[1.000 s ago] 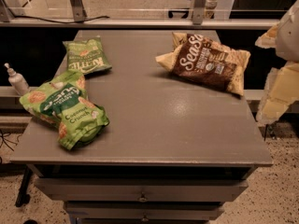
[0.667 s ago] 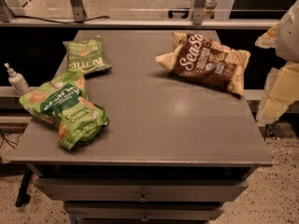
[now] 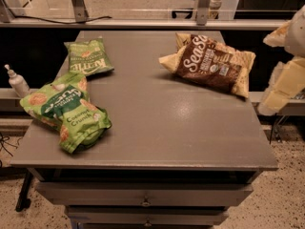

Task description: Move brown chip bag near green rice chip bag

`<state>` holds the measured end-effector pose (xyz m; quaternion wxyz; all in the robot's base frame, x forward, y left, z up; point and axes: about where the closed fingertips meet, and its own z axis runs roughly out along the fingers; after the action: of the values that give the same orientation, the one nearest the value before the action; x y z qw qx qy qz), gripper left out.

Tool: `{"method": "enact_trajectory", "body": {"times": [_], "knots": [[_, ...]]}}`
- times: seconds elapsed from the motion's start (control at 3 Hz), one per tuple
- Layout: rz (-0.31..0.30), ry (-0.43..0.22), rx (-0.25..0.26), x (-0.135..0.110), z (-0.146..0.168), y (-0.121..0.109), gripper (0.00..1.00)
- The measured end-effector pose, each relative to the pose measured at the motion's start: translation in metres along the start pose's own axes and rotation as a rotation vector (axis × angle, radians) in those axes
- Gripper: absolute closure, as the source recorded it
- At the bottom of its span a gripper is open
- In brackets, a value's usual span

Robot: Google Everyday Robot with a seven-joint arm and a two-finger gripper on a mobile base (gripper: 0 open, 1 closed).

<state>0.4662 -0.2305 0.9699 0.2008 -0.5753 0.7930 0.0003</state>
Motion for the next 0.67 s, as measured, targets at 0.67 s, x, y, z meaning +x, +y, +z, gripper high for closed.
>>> {"method": "enact_trajectory", "body": {"times": [0.67], "knots": [[0.056,-0.212,-0.001,-0.028,0.047,-0.059,0.00]]}}
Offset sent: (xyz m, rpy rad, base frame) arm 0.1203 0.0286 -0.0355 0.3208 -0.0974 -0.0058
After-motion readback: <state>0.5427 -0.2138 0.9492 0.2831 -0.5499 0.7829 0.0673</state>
